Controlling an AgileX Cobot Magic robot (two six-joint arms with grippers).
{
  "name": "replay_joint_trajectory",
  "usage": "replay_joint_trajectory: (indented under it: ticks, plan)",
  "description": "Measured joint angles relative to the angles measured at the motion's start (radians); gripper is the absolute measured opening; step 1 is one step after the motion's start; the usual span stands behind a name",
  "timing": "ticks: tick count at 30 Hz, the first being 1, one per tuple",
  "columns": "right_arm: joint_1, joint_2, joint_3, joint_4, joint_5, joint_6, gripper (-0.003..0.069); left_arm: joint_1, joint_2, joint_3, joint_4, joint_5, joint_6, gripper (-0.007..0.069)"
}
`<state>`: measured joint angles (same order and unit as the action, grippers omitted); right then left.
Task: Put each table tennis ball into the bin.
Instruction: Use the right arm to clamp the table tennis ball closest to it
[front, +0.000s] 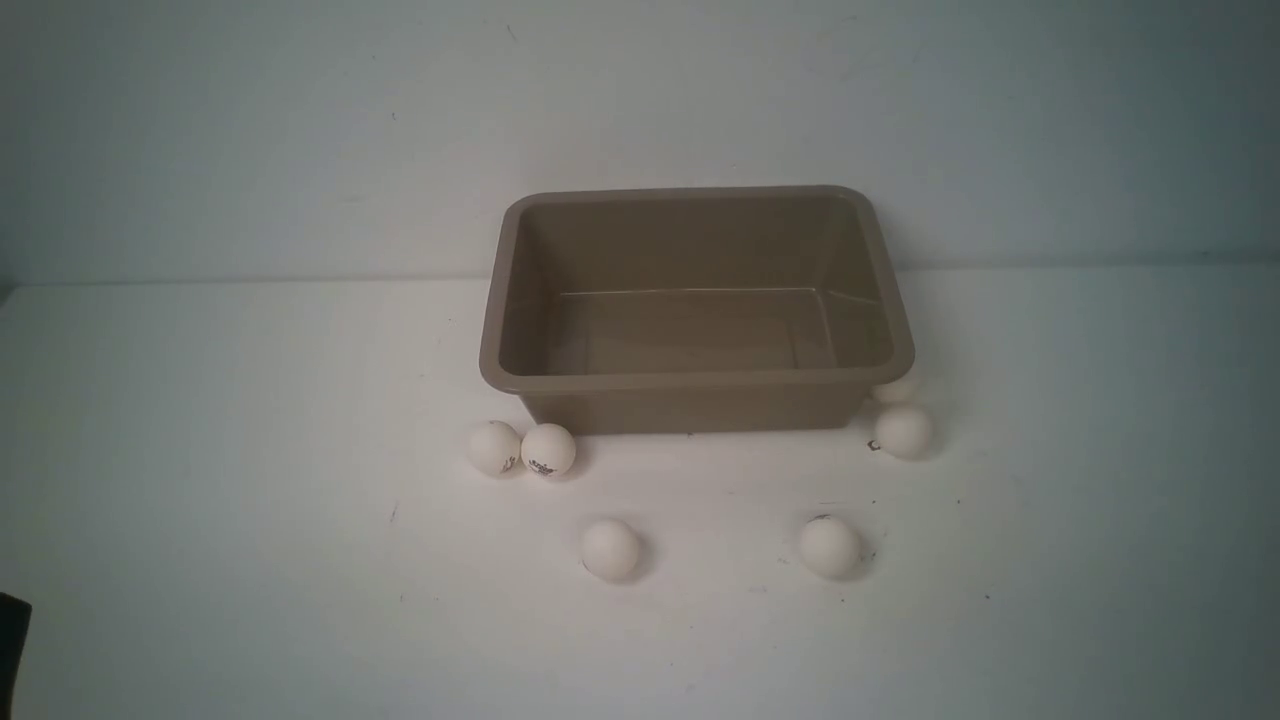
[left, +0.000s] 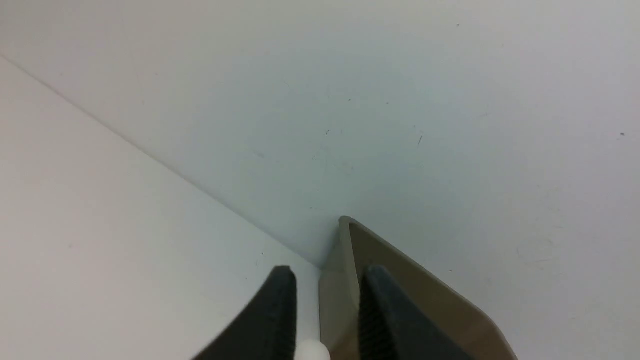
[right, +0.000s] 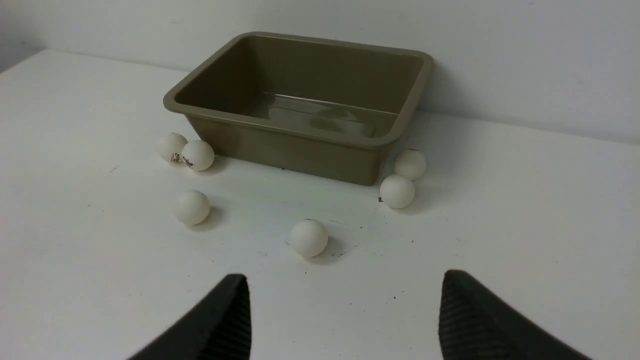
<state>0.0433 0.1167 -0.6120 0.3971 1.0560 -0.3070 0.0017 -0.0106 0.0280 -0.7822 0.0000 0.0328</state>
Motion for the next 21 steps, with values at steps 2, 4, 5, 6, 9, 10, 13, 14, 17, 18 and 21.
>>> replay_joint_trajectory:
  ticks: [2,4,5,6,9,10,13,14,17,18,21]
  plan:
    - [0.000,0.000,0.000,0.000,0.003,0.000,0.0459,0.000,0.000,0.000,0.000,0.000,0.000,0.0167]
    - [0.000,0.000,0.000,0.000,0.003,0.000,0.0459,0.000,0.000,0.000,0.000,0.006,0.001,0.0171]
    - [0.000,0.000,0.000,0.000,0.003,0.000,0.0459,0.000,0.000,0.000,0.000,0.015,0.007,0.0178]
    - [0.000,0.000,0.000,0.000,0.003,0.000,0.0459,0.000,0.000,0.000,0.000,0.041,0.019,0.0190]
    - [0.000,0.000,0.000,0.003,0.004,-0.010,0.0459,0.000,0.000,0.000,0.000,0.133,0.057,0.0236]
    - [0.000,0.000,0.000,0.008,0.005,-0.024,0.0459,0.000,0.000,0.000,-0.006,0.185,0.074,0.0265]
    - [0.000,0.000,0.000,0.034,0.006,-0.065,0.0459,0.000,0.000,-0.013,-0.032,0.242,0.128,0.0343]
    - [0.000,0.000,0.000,0.039,0.006,-0.070,0.0459,0.000,0.000,-0.018,-0.035,0.244,0.138,0.0348]
    - [0.000,0.001,0.000,0.078,0.007,-0.107,0.0459,0.000,0.000,-0.067,-0.083,0.272,0.242,0.0415]
    - [0.000,0.004,0.000,0.089,0.007,-0.113,0.0459,0.000,0.000,-0.083,-0.103,0.285,0.277,0.0427]
    - [0.000,0.028,0.000,0.119,0.012,-0.128,0.0459,0.000,0.000,-0.171,-0.153,0.342,0.422,0.0448]
